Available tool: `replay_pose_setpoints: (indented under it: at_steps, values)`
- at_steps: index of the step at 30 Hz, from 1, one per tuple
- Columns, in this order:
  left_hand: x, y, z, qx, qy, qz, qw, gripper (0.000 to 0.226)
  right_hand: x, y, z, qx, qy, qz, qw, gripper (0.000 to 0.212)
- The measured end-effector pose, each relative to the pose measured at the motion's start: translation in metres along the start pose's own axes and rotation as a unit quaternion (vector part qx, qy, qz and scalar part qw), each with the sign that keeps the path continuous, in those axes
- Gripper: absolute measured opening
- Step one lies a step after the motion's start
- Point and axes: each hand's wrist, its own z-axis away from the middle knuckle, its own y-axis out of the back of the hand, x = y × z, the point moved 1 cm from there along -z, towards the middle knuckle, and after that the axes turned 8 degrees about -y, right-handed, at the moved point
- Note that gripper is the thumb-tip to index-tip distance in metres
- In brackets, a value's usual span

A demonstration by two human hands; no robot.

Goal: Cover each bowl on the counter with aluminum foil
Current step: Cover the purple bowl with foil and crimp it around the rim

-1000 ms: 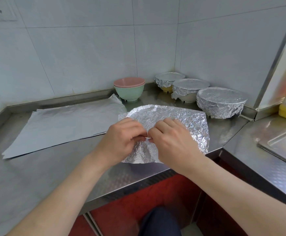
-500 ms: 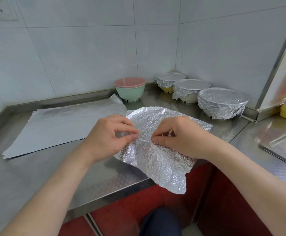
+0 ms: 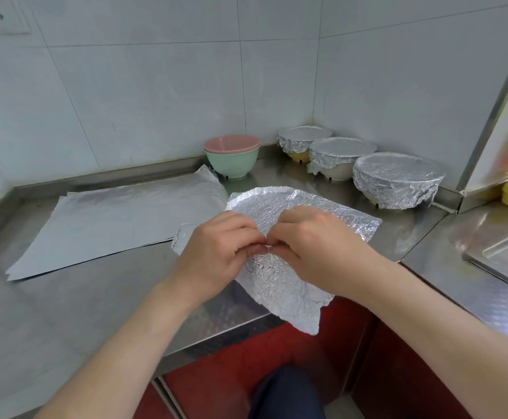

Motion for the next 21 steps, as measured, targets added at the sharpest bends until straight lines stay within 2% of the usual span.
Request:
replay_pose_setpoints:
  at_steps: [5,8,10,13,17,21]
  values:
    - [0.0,-0.005,0.005,0.047,0.013,-0.005,0.999,0.016,-0.011,-0.021,0.003,0.101,-0.026,0.054,0.993,0.018]
    - [-0.006,0.0,0.008,0.045,0.012,0.007,0.999,0.016,-0.019,-0.024,0.005,0.103,-0.057,0.024,0.993,0.014]
    - [-0.009,0.004,0.011,0.035,0.01,0.02,0.999,0.018,-0.021,-0.017,0.004,0.07,-0.06,-0.004,0.996,0.007]
    - [-0.013,0.01,0.014,0.025,0.027,0.031,0.999,0.022,-0.018,0.005,0.0,0.01,-0.075,-0.065,0.995,0.023]
    - [-0.017,0.021,0.014,0.031,0.098,0.065,0.993,0.029,-0.003,0.034,-0.011,-0.017,-0.127,-0.189,0.974,0.021]
    - [-0.007,0.017,0.002,0.014,0.114,0.09,0.989,0.021,0.014,0.031,-0.018,-0.117,-0.145,-0.186,0.965,0.022]
